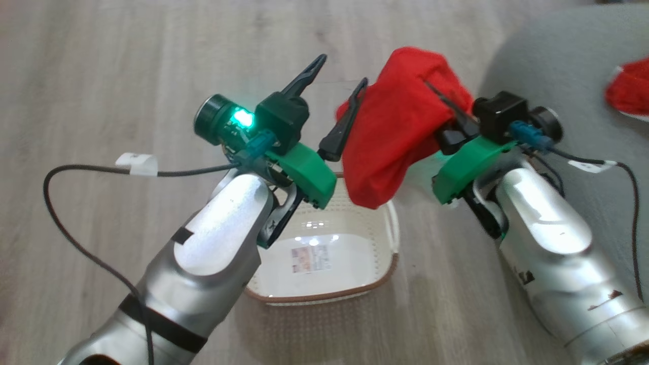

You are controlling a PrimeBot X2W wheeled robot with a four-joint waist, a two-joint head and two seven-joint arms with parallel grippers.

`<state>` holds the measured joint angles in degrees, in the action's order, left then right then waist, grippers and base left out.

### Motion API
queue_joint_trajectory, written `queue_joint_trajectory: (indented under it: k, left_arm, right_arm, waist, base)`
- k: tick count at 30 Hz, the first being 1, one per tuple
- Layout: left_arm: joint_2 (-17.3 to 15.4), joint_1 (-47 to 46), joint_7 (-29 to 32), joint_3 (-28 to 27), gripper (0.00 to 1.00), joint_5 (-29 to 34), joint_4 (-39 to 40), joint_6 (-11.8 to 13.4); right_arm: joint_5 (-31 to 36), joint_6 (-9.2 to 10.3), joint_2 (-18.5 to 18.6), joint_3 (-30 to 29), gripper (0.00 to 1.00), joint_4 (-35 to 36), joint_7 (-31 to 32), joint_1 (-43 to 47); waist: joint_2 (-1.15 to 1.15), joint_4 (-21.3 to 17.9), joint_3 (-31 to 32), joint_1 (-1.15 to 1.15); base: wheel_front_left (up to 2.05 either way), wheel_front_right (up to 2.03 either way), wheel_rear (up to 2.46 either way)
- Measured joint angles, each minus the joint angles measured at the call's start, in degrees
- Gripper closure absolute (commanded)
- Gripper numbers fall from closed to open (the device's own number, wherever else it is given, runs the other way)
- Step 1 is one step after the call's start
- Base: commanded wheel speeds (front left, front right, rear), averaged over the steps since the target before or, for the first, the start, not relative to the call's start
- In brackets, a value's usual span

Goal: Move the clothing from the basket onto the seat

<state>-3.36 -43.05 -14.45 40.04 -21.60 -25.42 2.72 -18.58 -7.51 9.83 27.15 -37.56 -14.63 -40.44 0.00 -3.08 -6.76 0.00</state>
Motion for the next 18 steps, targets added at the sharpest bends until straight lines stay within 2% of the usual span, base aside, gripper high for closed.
queue_joint_trajectory:
  k: [18]
  left_arm:
    - [-1.0,3.4,0.0,-3.5,0.0,2.5,-1.5,-0.6]
  right_arm:
    - [1.5,0.0,2.2,-7.7,1.0,6.9,0.0,4.9]
  waist:
    - [0.0,-21.2,-1.2,0.0]
  base:
    - [0.0,0.0,0.0]
